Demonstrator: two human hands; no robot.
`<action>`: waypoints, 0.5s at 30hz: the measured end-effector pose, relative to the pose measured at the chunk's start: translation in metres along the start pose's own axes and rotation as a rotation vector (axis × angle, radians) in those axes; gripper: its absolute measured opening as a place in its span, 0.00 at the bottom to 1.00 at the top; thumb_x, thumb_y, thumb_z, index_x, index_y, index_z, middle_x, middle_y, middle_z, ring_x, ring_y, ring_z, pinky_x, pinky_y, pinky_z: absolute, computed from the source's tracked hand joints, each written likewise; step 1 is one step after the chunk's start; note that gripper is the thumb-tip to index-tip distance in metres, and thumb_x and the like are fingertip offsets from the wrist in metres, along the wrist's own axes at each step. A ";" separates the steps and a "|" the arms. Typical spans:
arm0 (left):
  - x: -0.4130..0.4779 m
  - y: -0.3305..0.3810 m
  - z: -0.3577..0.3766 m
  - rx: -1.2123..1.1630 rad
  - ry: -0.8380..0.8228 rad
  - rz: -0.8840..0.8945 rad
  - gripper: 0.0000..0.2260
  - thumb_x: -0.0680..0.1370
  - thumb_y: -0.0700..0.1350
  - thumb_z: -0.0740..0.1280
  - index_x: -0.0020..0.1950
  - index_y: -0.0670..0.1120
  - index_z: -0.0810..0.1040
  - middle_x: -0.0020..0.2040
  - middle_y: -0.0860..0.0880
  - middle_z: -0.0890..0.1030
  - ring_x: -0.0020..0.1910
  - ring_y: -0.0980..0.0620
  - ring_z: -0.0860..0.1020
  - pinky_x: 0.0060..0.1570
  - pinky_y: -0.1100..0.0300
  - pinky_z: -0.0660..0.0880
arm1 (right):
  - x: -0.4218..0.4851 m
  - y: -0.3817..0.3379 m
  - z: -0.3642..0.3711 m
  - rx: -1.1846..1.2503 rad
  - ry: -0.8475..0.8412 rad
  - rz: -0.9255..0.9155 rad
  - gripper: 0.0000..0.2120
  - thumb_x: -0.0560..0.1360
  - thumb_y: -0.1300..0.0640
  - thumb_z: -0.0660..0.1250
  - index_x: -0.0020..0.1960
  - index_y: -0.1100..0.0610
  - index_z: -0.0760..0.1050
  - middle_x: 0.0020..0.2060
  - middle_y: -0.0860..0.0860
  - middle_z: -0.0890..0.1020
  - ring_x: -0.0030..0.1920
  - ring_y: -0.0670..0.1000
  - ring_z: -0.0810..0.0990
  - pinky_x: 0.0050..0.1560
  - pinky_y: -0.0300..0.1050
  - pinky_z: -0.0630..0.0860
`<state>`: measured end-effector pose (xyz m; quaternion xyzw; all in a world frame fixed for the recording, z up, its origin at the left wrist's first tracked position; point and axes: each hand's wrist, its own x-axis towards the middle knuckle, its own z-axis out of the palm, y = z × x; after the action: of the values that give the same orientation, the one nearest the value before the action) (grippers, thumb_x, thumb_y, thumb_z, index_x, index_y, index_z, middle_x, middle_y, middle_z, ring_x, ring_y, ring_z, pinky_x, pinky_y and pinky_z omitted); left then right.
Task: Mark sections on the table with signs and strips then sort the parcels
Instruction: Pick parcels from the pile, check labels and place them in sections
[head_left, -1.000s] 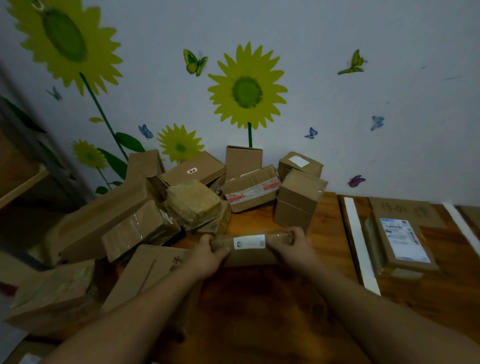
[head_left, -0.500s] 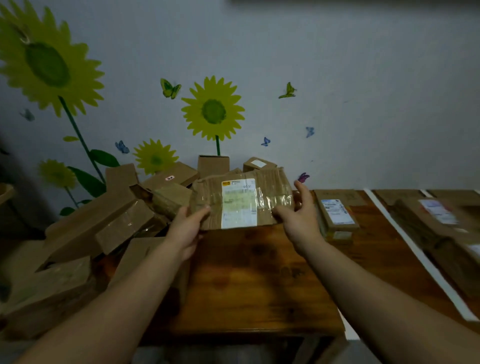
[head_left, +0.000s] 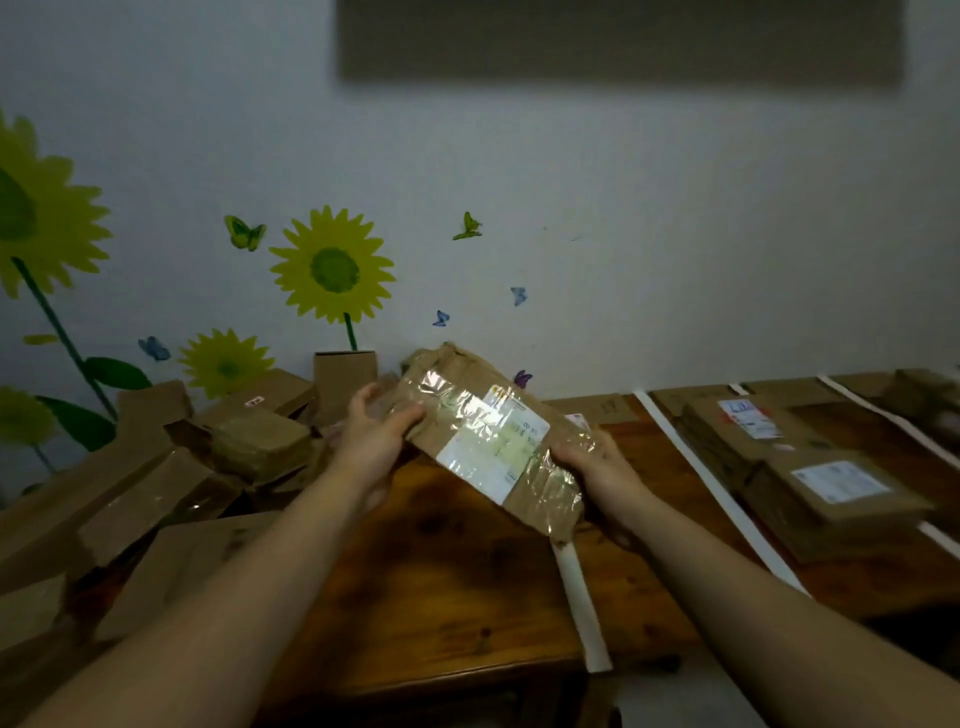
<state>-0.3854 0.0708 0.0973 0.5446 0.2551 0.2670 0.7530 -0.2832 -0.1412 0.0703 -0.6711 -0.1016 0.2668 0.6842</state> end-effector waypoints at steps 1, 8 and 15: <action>-0.002 -0.011 0.018 -0.024 -0.003 -0.040 0.27 0.75 0.38 0.69 0.71 0.49 0.63 0.63 0.43 0.74 0.57 0.42 0.78 0.55 0.45 0.76 | -0.002 0.003 -0.016 -0.007 0.007 0.004 0.19 0.76 0.54 0.68 0.63 0.52 0.65 0.53 0.58 0.80 0.47 0.60 0.83 0.42 0.58 0.81; -0.032 -0.092 0.171 0.139 -0.239 -0.188 0.30 0.76 0.36 0.66 0.70 0.60 0.58 0.51 0.48 0.82 0.46 0.41 0.81 0.26 0.58 0.74 | -0.004 0.019 -0.142 -0.127 0.045 0.004 0.25 0.73 0.47 0.70 0.64 0.53 0.65 0.56 0.53 0.79 0.52 0.55 0.82 0.53 0.57 0.80; -0.032 -0.134 0.249 0.298 -0.321 -0.289 0.19 0.81 0.47 0.59 0.71 0.61 0.63 0.55 0.49 0.81 0.50 0.47 0.81 0.39 0.56 0.77 | -0.003 0.021 -0.226 -0.285 -0.111 -0.010 0.22 0.76 0.52 0.68 0.63 0.38 0.60 0.52 0.36 0.73 0.49 0.40 0.76 0.41 0.35 0.77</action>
<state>-0.2236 -0.1569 0.0407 0.6428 0.2440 0.0266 0.7256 -0.1782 -0.3395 0.0329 -0.7452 -0.1796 0.2830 0.5765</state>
